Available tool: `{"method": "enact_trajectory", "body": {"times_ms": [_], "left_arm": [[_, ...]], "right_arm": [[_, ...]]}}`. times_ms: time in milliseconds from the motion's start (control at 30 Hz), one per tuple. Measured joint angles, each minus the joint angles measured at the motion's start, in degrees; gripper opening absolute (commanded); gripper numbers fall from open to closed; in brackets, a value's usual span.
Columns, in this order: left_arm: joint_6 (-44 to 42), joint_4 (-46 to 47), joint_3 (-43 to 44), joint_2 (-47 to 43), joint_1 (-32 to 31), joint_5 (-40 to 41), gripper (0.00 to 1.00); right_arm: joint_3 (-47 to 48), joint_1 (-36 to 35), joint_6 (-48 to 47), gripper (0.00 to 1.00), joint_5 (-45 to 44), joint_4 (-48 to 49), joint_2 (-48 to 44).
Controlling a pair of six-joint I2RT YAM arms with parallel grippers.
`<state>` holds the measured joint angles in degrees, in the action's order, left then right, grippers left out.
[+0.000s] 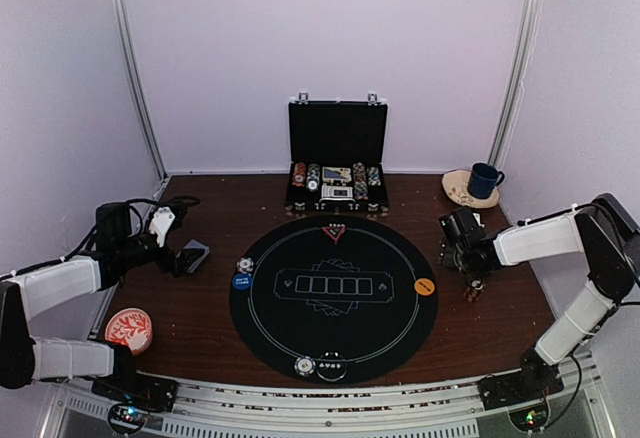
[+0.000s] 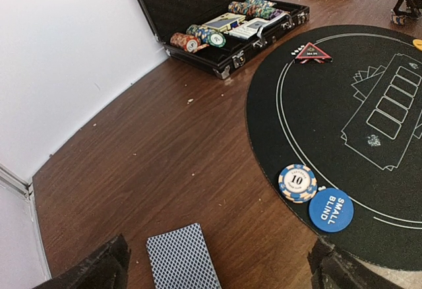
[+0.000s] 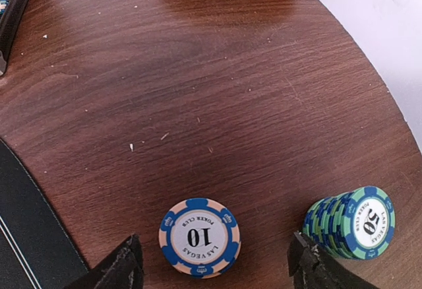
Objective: Distribute texas hold em gaming equipment
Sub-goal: Pick up the pile of poker chips from the pile of poker chips.
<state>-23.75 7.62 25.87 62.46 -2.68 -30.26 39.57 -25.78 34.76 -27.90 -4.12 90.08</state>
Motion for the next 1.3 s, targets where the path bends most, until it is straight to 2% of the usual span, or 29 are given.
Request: {"method": "enact_trajectory", "body": {"times_ms": [1300], "left_arm": [[0.0,0.02,0.0,0.13,0.0,-0.02,0.98]], "right_arm": [[0.24,0.83,-0.15,0.61,1.05,2.32,2.91]]}}
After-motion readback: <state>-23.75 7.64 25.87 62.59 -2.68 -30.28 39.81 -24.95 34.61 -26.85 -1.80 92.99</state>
